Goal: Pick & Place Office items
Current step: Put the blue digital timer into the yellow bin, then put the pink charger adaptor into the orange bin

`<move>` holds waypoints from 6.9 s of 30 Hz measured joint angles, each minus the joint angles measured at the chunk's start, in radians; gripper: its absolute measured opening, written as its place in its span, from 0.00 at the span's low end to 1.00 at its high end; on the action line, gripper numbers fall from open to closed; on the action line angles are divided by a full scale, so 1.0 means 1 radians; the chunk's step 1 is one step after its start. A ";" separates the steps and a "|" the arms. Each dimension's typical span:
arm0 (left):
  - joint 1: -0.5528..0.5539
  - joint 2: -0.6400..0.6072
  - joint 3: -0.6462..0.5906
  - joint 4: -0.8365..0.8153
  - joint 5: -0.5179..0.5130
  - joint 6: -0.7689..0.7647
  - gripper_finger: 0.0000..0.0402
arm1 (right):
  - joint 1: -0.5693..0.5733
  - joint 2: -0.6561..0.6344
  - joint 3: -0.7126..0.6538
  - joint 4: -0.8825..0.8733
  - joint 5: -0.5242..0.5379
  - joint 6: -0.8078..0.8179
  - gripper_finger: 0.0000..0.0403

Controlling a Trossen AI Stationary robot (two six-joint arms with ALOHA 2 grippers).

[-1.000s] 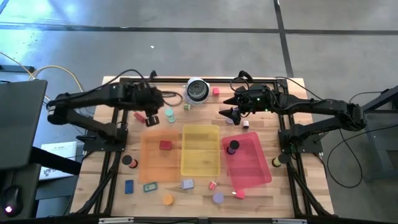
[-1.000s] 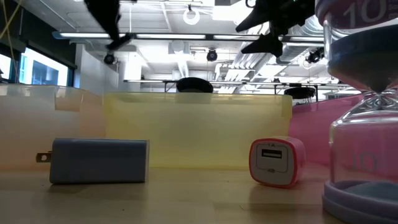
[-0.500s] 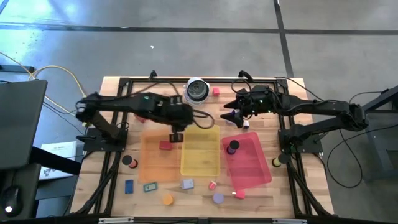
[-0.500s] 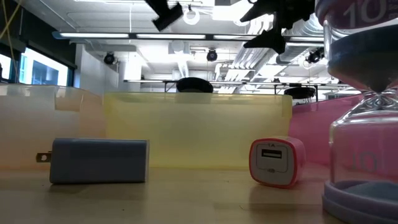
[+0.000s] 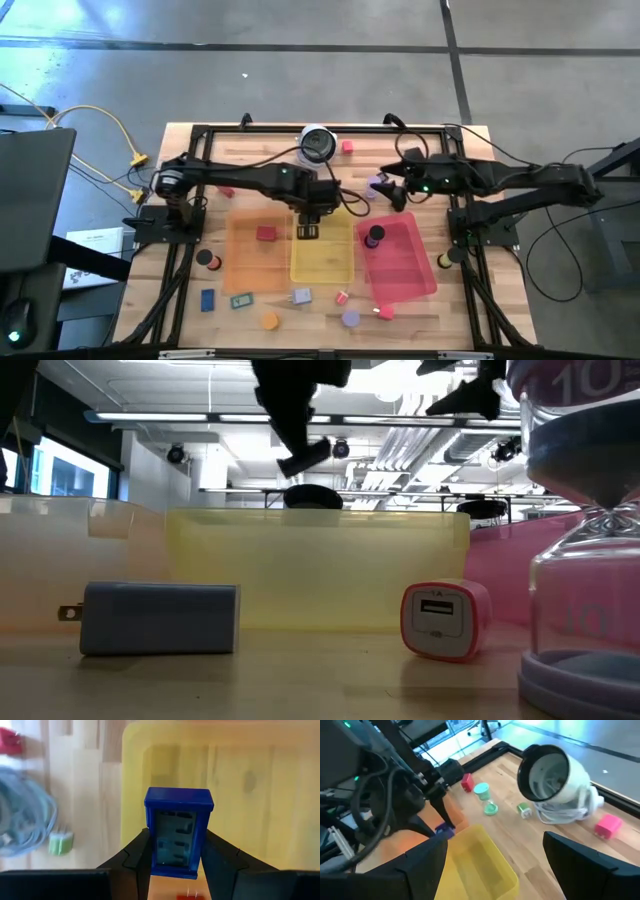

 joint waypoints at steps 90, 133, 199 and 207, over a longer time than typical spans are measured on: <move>0.140 -0.157 -0.001 -0.416 0.189 -0.140 0.48 | -0.176 0.021 0.196 -0.138 0.014 -0.007 0.79; 0.066 -0.365 -0.001 -0.387 0.159 -0.114 0.48 | -0.654 0.901 0.537 -0.282 -0.302 -0.165 0.79; 0.050 -0.364 -0.002 -0.387 0.156 -0.123 0.48 | -0.594 1.149 0.536 -0.128 -0.145 -0.075 0.79; 0.050 -0.364 -0.002 -0.386 0.155 -0.120 0.48 | -0.601 1.147 0.537 -0.094 -0.143 -0.086 0.77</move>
